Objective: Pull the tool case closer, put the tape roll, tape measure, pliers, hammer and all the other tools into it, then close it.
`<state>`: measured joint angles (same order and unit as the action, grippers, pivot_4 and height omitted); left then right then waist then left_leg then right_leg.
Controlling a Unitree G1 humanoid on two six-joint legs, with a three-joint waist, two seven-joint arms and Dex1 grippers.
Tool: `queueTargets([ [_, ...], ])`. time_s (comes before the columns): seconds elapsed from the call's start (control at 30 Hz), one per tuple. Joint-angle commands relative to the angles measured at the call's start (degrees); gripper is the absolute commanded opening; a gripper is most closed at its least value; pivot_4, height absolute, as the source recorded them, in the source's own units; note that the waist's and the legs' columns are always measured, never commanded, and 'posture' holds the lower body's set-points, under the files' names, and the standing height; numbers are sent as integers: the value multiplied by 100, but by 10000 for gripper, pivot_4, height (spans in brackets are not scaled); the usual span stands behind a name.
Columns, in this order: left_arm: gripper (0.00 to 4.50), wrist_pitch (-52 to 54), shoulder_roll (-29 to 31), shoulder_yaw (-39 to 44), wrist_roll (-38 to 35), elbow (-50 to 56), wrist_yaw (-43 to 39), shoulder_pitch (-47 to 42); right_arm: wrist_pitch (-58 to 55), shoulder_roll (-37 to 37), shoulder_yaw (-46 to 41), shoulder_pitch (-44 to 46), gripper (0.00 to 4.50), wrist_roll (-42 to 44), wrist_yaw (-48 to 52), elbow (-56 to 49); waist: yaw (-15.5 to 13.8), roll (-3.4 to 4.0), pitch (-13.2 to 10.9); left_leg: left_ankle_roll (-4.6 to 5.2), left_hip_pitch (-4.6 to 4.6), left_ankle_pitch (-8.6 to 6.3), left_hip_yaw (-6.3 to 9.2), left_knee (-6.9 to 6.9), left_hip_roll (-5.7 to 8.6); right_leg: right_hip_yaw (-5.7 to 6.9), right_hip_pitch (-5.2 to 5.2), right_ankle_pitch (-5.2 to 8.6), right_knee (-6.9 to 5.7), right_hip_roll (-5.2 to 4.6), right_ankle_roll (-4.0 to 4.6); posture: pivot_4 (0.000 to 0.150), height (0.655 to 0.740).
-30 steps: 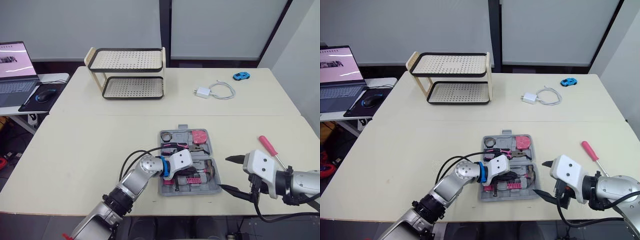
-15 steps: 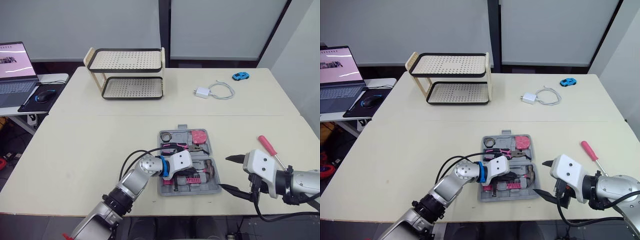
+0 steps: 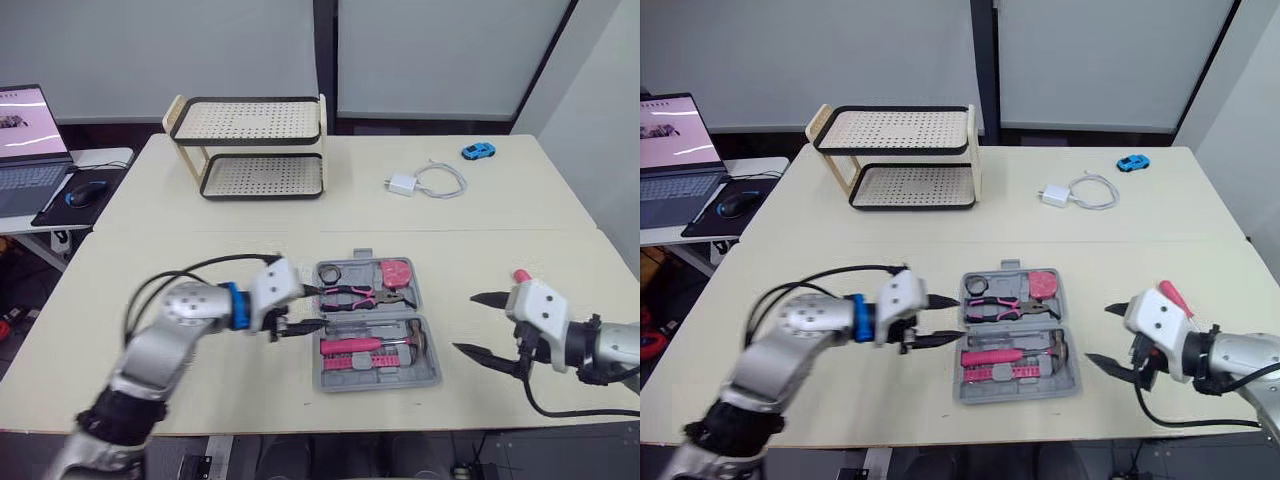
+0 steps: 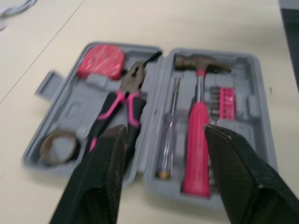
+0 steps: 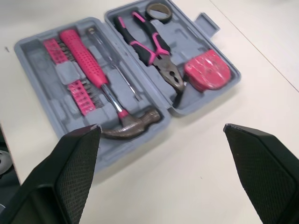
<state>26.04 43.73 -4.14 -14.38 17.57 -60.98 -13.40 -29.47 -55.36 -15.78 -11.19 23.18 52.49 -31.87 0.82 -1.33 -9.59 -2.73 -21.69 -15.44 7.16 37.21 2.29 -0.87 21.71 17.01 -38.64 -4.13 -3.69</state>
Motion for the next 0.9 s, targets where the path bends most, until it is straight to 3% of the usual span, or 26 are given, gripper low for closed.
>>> queueTargets([
  [0.03,39719,-325,587,1073,-134,-219,-155,544,402,-87,-828,-170,45000,-53,294,548,-1,2,0,0,0,0,-2,-3,0,-1,1,0,2,0,0,1500,7400],
  [0.1,44835,-531,791,1660,-174,-582,-159,958,545,-83,-1285,-287,45000,-28,457,925,-1,6,-1,0,2,0,-12,-7,-2,-5,1,0,4,-2,0,1500,7400],
  [0.33,44835,-1735,634,3144,-198,-2273,412,1530,1502,-217,-2625,-539,45000,-322,912,2924,-33,6,-4,2,6,-1,-19,-16,-4,-5,-2,0,12,-4,1,1500,7400],
  [0.63,44835,-1925,791,3115,155,-3646,803,1731,2366,-460,-2843,-439,45000,-573,1039,5050,21,10,-3,4,26,-3,-32,-26,-4,-15,-12,1,11,-9,2,1500,7400],
  [0.9,44835,-2033,702,3014,232,-3407,1149,1838,2324,-470,-2549,-292,45000,-644,934,4972,84,13,-2,3,42,-4,-31,-30,-10,-17,-26,2,9,-8,3,1500,7400],
])
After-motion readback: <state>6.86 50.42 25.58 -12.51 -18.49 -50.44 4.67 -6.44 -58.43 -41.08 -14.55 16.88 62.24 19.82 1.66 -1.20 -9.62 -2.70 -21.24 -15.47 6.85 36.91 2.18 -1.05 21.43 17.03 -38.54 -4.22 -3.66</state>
